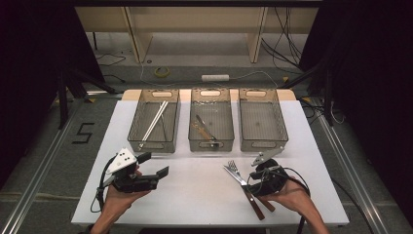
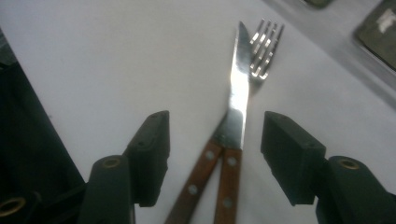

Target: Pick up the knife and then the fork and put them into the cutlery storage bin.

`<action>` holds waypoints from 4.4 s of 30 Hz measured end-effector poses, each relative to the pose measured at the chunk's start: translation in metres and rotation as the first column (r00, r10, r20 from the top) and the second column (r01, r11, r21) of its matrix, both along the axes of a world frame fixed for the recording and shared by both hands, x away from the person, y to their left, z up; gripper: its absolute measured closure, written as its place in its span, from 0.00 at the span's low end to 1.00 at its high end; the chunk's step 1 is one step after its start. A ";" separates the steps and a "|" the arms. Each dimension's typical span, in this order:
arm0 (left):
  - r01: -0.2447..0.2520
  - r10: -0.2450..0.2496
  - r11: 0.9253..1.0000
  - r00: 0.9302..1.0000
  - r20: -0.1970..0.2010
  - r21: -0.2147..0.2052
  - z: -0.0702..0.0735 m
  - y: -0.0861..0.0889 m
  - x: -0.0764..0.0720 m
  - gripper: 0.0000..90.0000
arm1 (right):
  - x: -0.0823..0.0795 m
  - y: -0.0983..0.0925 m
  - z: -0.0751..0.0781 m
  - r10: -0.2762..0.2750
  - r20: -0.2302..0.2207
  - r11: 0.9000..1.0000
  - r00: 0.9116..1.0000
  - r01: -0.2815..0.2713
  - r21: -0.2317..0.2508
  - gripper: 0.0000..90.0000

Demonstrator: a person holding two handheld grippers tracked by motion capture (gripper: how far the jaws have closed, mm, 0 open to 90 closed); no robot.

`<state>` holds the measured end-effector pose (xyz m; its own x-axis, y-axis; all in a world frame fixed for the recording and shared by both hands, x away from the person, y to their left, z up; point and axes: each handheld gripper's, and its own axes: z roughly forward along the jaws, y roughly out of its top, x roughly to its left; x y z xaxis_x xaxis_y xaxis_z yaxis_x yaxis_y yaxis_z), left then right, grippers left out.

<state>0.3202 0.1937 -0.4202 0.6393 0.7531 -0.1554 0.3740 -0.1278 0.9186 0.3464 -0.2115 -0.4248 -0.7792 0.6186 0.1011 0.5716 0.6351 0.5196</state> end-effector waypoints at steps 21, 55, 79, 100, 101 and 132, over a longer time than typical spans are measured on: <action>-0.001 0.001 1.000 1.000 0.004 0.000 0.000 0.000 0.000 0.18 | 0.001 -0.019 -0.020 -0.067 -0.095 0.991 0.993 0.055 -0.124 0.49; -0.002 0.002 1.000 1.000 0.003 -0.001 0.000 0.001 0.000 0.18 | -0.005 -0.006 -0.035 -0.043 -0.063 0.978 0.997 0.029 -0.208 0.83; 0.000 -0.001 1.000 1.000 0.002 0.002 0.000 0.000 0.001 0.18 | -0.005 -0.014 -0.024 -0.018 -0.026 0.988 1.000 0.014 -0.154 0.86; -0.005 0.005 1.000 1.000 0.007 -0.004 0.000 0.001 0.000 0.18 | 0.001 -0.024 -0.006 -0.050 0.022 0.997 0.999 0.051 -0.064 0.86; -0.006 0.006 1.000 1.000 0.007 -0.004 0.000 0.001 0.000 0.18 | 0.001 -0.024 -0.005 -0.053 0.024 0.997 0.998 0.055 -0.058 0.86; -0.013 0.013 1.000 1.000 0.008 -0.009 0.000 0.001 0.000 0.18 | 0.015 -0.025 0.014 -0.083 0.082 0.996 0.993 0.084 -0.009 0.86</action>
<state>0.3206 0.1949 -0.4199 0.6305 0.7601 -0.1572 0.3682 -0.1146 0.9227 0.3617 -0.2364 -0.4106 -0.7302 0.6825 0.0313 0.5791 0.5939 0.5585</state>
